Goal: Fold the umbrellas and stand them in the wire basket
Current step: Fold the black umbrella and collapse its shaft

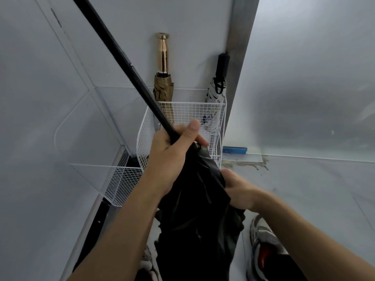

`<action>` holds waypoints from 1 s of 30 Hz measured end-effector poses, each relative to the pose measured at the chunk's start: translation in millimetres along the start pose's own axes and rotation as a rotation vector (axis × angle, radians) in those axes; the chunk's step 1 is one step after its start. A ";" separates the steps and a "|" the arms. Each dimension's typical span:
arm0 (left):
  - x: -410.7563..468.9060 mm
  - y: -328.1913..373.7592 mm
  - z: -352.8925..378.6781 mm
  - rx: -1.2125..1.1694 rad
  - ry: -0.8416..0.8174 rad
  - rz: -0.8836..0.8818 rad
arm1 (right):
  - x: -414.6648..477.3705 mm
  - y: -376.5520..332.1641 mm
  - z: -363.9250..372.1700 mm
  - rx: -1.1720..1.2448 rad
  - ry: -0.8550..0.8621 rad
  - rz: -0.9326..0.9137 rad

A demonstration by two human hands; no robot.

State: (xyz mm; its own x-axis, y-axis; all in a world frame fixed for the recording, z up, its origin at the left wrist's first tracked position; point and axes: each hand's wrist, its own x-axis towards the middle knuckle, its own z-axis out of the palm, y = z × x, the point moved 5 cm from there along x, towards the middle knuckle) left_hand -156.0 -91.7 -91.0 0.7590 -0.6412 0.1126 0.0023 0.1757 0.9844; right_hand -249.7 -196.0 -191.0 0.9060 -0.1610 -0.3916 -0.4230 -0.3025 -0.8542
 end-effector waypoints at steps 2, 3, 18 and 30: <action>-1.8 2.9 -0.4 0.035 -0.071 0.032 | -6.0 -8.5 3.8 0.053 -0.092 -0.003; -2.6 0.9 -0.7 0.032 -0.067 0.026 | -8.3 -10.9 6.4 0.051 -0.143 -0.006; 14.5 -27.4 -34.2 0.174 0.279 0.027 | -8.1 -11.0 -21.3 -0.271 0.421 -0.105; 14.9 -24.4 -78.1 0.223 0.715 0.105 | -29.8 -23.1 -21.1 0.119 0.257 -0.232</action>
State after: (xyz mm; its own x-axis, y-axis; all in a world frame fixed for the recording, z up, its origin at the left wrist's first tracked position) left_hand -93.9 -47.2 -123.9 0.9856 0.0244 0.1671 -0.1673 0.0048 0.9859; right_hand -267.4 -204.0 -152.4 0.9367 -0.3365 -0.0966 -0.1877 -0.2498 -0.9499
